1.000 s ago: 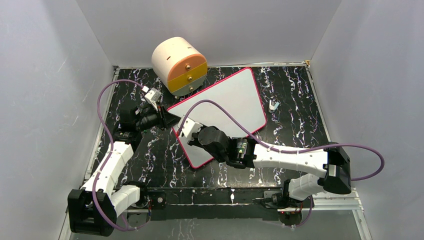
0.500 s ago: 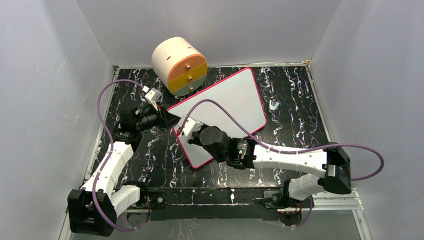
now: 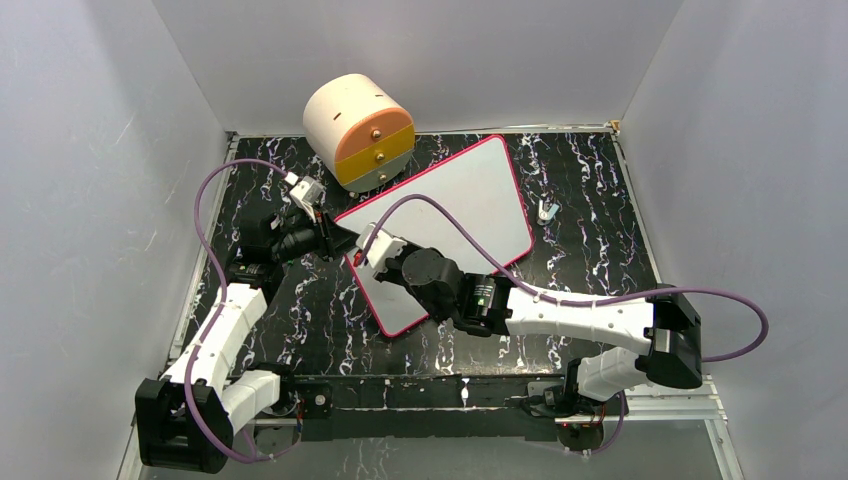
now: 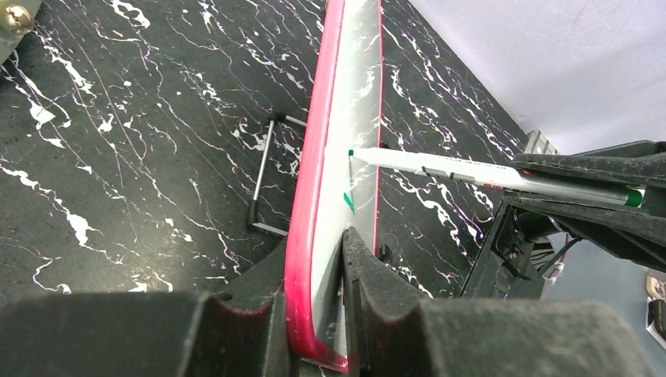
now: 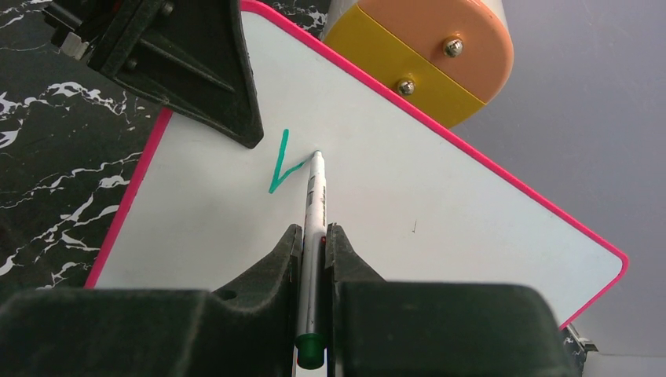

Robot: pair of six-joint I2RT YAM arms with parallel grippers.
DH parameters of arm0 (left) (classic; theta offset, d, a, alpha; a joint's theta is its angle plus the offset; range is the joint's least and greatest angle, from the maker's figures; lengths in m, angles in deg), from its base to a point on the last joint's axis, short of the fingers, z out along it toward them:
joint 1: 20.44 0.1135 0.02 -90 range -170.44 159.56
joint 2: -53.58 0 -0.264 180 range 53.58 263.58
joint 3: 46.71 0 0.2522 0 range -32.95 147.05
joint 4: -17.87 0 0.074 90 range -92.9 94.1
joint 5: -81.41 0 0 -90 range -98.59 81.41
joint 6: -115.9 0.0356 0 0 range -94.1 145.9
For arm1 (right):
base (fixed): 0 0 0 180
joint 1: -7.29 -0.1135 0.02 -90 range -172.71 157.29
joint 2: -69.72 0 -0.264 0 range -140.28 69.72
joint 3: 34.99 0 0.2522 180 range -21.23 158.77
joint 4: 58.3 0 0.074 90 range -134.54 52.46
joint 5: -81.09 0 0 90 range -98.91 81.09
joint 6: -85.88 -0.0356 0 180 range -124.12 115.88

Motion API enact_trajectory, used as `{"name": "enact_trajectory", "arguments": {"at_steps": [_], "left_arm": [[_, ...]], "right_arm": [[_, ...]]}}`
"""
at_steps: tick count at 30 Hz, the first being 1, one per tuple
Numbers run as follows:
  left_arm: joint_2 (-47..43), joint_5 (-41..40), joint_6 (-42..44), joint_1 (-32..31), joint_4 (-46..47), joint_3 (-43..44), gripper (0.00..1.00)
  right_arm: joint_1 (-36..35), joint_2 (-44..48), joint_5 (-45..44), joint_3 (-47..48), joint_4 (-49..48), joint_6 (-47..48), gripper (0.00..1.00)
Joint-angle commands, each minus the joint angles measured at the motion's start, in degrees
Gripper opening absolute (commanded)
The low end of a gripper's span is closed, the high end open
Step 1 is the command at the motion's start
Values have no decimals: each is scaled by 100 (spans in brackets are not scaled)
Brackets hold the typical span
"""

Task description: Write a sentence on the whiteboard

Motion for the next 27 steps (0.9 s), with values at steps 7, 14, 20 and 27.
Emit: {"name": "enact_trajectory", "arguments": {"at_steps": [7, 14, 20, 27], "left_arm": [[195, -809, 1169, -68, -839, -262, 0], [195, -802, 1170, -68, -839, -264, 0], [186, -816, 1169, -68, -841, -270, 0], [195, -818, 1174, -68, -839, -266, 0]], "right_arm": [[61, -47, -26, 135, -249, 84, 0], [66, -48, 128, 195, -22, -21, 0], [68, -46, 91, 233, 159, -59, 0], [62, -20, 115, 228, 199, -120, 0]]}}
